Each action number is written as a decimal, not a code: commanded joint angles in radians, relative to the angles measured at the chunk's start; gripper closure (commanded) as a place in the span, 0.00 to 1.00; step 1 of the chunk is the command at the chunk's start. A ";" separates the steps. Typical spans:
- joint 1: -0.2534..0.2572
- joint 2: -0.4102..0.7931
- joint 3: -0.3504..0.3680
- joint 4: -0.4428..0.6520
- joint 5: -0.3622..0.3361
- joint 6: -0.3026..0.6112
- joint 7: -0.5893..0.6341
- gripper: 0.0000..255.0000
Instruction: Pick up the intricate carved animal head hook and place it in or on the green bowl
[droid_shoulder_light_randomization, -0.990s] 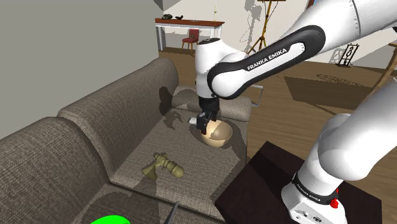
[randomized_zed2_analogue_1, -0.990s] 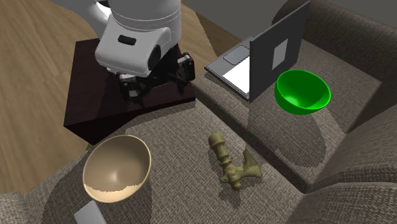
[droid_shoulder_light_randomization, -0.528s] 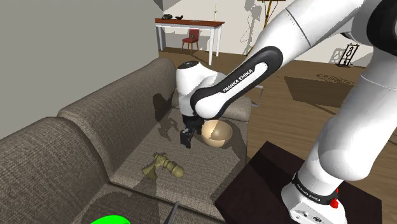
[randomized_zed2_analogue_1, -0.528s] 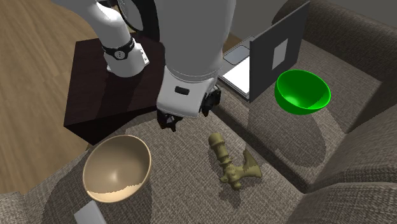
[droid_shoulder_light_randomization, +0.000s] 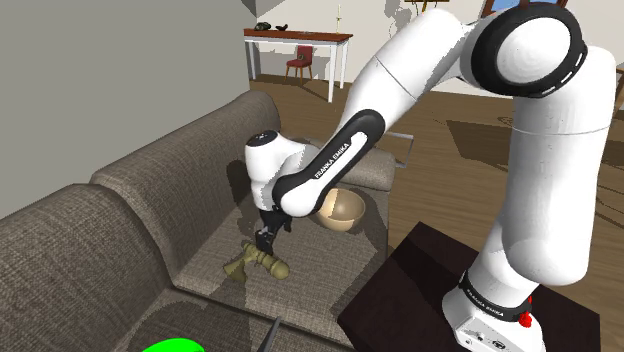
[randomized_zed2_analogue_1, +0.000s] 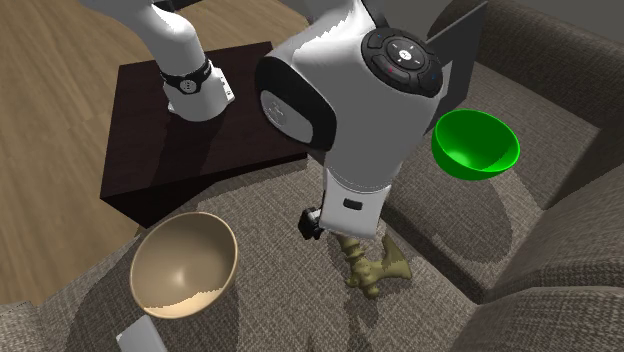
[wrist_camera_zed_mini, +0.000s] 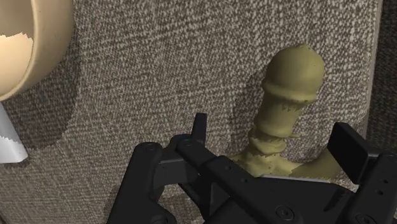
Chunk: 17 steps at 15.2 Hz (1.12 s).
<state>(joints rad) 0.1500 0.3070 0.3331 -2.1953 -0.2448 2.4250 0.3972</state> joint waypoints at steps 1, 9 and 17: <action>0.024 0.079 -0.012 0.063 -0.035 0.010 0.030 0.00; 0.073 0.233 -0.051 0.152 -0.098 0.068 0.081 0.00; 0.080 0.261 -0.062 0.156 -0.112 0.092 0.090 0.00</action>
<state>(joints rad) 0.2297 0.5675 0.2708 -2.0394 -0.3565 2.5168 0.4869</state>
